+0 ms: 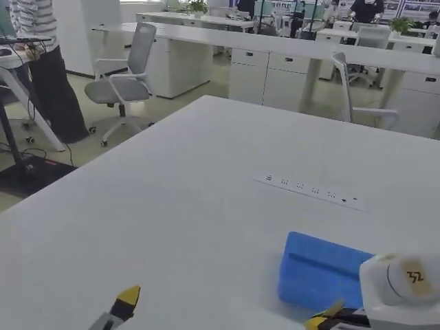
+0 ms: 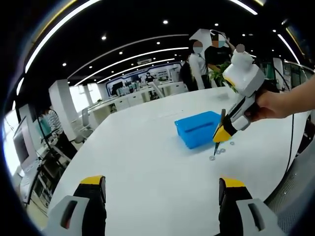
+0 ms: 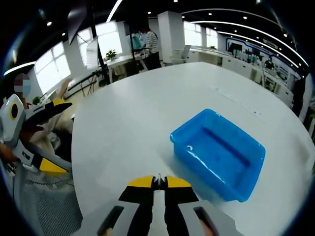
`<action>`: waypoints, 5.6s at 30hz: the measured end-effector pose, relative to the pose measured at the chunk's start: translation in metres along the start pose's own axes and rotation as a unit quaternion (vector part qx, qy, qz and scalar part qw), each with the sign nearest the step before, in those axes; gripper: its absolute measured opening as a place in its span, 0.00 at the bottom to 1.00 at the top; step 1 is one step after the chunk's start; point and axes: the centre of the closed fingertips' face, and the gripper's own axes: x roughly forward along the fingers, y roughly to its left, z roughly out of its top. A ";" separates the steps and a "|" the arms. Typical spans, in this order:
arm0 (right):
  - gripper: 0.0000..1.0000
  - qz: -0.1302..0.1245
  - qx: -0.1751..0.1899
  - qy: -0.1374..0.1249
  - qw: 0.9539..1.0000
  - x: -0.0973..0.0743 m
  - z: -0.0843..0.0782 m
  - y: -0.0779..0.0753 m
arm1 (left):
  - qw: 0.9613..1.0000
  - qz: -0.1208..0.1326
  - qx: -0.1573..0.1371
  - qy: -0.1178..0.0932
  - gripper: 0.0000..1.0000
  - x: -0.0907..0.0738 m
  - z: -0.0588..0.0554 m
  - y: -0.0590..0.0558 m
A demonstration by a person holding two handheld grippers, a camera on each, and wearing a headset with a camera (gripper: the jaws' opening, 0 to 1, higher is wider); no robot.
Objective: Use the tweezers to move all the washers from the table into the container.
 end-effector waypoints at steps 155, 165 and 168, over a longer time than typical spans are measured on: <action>0.03 -0.064 -0.031 -0.065 0.995 -0.011 0.075 -0.052 | 1.000 -0.004 0.006 0.009 0.98 0.001 -0.003 -0.003; 0.03 -0.050 -0.032 -0.071 0.996 -0.025 0.061 -0.033 | 1.000 -0.003 0.006 0.007 0.97 0.001 -0.002 -0.002; 0.03 -0.047 -0.028 -0.065 0.996 -0.025 0.050 -0.030 | 1.000 -0.002 0.005 0.009 0.97 0.001 -0.003 -0.002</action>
